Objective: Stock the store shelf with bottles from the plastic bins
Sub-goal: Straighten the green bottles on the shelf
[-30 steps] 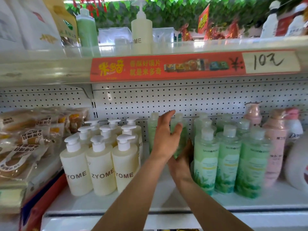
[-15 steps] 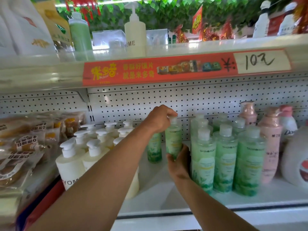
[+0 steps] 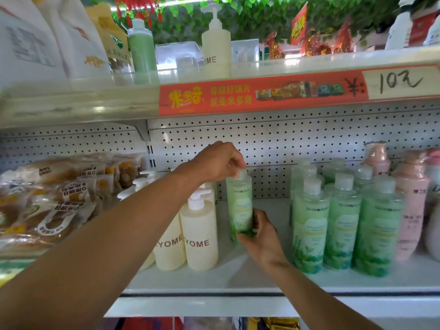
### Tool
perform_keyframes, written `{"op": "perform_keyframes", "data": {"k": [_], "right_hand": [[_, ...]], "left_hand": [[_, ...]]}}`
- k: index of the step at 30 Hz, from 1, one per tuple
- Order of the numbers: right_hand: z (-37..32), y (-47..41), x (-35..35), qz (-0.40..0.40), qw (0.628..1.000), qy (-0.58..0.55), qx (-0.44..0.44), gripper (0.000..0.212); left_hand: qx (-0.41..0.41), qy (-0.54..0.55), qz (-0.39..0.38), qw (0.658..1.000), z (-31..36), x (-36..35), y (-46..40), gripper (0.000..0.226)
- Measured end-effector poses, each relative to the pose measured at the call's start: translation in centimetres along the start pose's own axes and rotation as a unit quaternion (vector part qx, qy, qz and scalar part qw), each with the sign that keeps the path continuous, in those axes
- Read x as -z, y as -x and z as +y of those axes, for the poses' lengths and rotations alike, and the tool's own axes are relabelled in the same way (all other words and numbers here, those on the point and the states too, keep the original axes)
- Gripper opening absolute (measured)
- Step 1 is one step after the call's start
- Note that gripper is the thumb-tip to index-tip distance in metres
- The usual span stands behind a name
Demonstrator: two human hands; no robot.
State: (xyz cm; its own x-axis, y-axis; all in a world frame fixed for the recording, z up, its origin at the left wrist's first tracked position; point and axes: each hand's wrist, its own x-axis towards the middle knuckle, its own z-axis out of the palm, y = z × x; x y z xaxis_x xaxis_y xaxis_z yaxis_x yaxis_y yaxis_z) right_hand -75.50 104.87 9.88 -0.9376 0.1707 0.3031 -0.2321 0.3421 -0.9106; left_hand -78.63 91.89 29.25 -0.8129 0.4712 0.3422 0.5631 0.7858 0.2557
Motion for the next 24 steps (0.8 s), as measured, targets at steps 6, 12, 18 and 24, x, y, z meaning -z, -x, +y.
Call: {"op": "perform_keyframes", "data": {"k": [6,12,18,24], "right_hand": [[-0.3,-0.7,-1.5,0.028,0.999,0.021,0.005,0.068],[-1.5,-2.9,-0.3,-0.111,0.99,-0.044,-0.078,0.124],[-1.3,-4.1,-0.2,-0.191,0.977,-0.08,-0.04,0.107],[-1.3,-4.3,-1.0,-0.213,0.973,-0.092,-0.017,0.108]], "left_hand": [[0.0,0.015,0.005,1.0,-1.7,0.0,-0.2,0.027],[0.011,0.03,-0.097,0.995,-3.0,0.7,-0.9,0.057],[0.012,0.014,-0.214,0.977,-3.6,1.4,-2.0,0.05],[-0.006,0.036,-0.202,0.979,-5.1,1.6,-2.2,0.046]]}}
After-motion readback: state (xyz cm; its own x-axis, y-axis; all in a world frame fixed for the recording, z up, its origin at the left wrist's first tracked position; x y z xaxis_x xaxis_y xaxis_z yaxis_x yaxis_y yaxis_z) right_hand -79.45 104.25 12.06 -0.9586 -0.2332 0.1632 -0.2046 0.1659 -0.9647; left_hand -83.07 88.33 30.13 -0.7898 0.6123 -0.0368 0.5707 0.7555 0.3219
